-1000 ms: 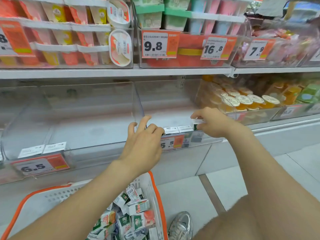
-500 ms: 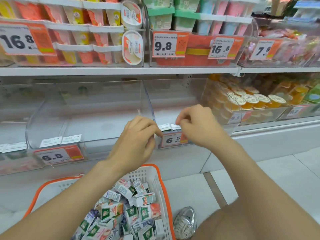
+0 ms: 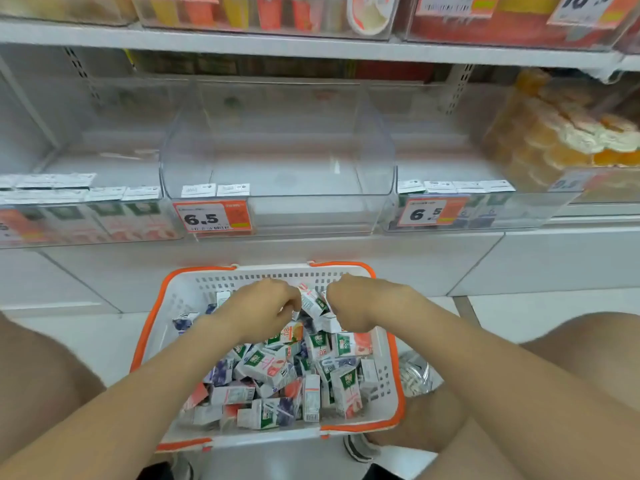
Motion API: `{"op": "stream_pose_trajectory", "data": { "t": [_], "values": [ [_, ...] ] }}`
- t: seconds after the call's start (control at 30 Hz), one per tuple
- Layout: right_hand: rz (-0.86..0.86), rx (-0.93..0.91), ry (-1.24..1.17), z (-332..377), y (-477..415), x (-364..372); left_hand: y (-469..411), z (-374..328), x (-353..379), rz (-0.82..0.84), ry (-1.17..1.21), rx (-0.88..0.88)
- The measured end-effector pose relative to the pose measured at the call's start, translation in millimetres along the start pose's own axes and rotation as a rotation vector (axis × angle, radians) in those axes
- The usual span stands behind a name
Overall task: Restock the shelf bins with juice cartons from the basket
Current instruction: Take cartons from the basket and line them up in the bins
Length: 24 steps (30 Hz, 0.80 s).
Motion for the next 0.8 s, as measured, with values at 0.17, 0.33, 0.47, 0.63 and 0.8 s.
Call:
{"op": "stream_pose_trajectory", "data": {
  "t": [0.17,0.33,0.47,0.63,0.8],
  "values": [
    [0.096,0.056,0.121,-5.7,-45.3,43.5,-5.9,32.8,55.4,0.2,0.078,-0.126],
    [0.067,0.003,0.281,-17.4,-82.9,81.8,-8.4,46.9,108.7,0.368,0.095,-0.171],
    [0.123,-0.026,0.448,-22.5,-99.9,101.4,-6.7,45.7,131.1,0.425,0.092,-0.156],
    [0.103,-0.058,0.433,-22.3,-103.9,95.9,-5.7,47.0,135.5,0.494,0.033,-0.149],
    [0.041,-0.041,0.31,-29.4,-99.6,79.6,-4.6,41.1,138.1,0.443,-0.07,-0.137]
  ]
}}
Point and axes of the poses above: each hand's wrist, its own y-axis away from the middle knuckle, its own x-axis out of the palm, z = x × y, the point moved 1 cm from there along -y, towards the middle knuckle, and after that the axes turned 7 degrees about z, right-handed, at the moved point
